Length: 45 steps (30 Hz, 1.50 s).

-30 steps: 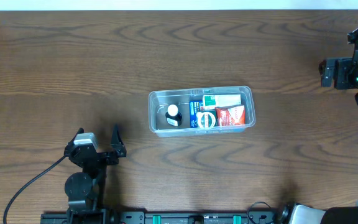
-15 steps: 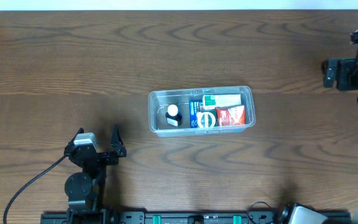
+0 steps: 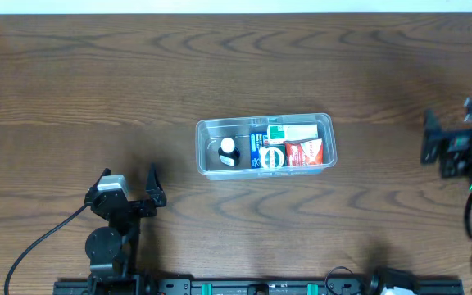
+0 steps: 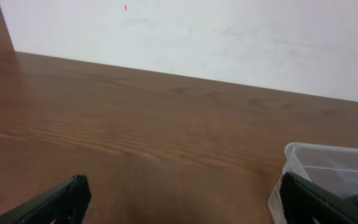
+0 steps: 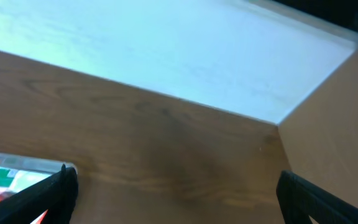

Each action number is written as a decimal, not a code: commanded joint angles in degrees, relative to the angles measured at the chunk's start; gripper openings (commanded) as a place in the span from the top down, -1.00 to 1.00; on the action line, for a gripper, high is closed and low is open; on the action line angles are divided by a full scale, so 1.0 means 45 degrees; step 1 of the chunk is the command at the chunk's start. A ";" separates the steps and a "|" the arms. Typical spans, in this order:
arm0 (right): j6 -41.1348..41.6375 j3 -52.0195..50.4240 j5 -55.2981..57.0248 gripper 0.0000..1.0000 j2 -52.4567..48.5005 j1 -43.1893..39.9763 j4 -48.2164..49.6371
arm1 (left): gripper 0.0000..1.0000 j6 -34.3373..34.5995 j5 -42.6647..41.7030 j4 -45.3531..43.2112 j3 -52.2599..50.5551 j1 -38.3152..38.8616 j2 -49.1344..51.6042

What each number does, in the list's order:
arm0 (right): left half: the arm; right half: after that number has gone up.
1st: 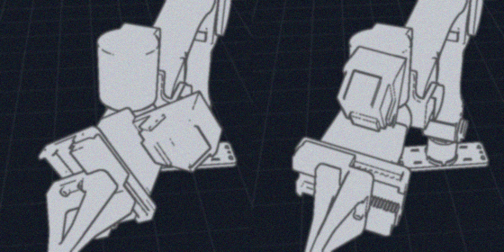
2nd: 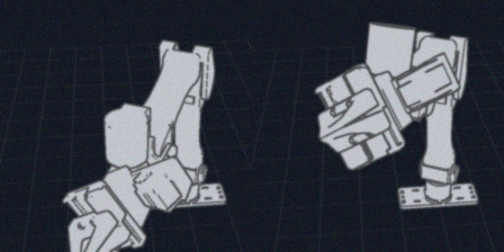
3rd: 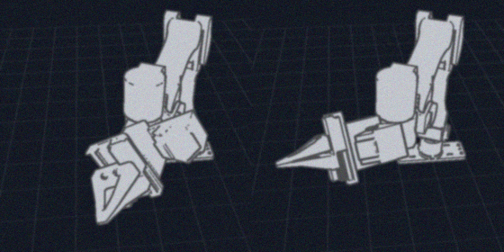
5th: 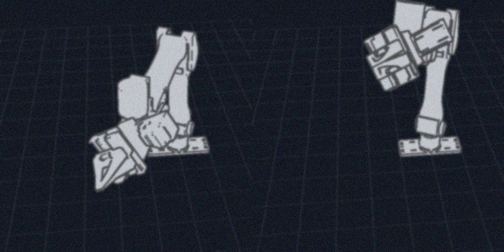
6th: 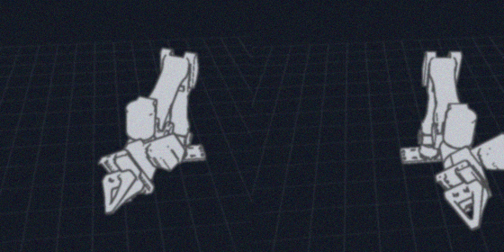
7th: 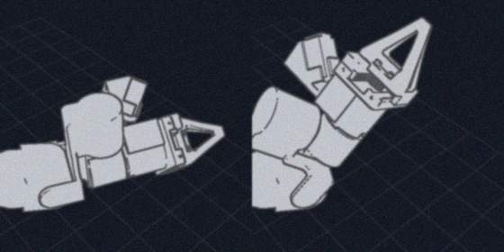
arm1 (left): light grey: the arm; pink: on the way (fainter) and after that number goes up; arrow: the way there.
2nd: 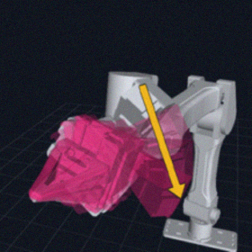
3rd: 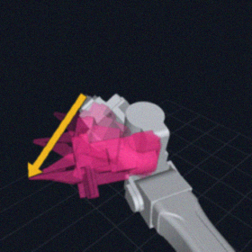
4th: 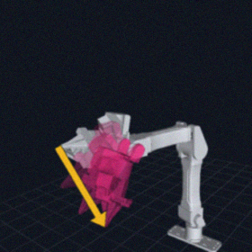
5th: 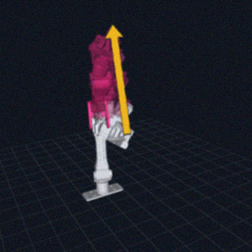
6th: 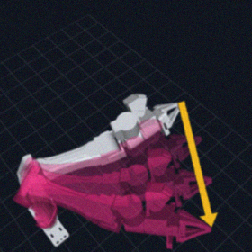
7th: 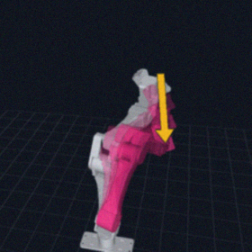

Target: Pack container

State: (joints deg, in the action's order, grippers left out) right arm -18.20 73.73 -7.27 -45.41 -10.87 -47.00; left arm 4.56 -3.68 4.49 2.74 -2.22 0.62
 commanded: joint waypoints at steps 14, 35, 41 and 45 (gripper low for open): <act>0.4527 -1.0559 -0.0539 -0.99 0.5173 0.0850 1.0671 | -0.96 -0.0102 0.0019 0.0121 -0.0423 -0.0063 -0.0073; 0.5377 -1.6218 -0.0874 -0.98 0.9874 0.0937 1.1341 | -0.96 -0.0102 0.0019 0.0121 -0.0423 -0.0063 -0.0073; 0.5362 -1.6320 -0.0767 -0.99 1.0030 0.1375 1.0428 | -0.96 -0.0102 0.0019 0.0117 -0.0423 -0.0063 -0.0073; 0.5105 -1.6320 0.0087 -0.98 1.0030 0.2409 0.9831 | -0.96 -0.0102 0.0019 0.0117 -0.0423 -0.0063 -0.0073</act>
State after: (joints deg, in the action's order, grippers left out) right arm 5.21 0.56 -9.98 -0.78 -3.05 -1.98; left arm 4.45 -3.68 4.40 2.70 -2.22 0.62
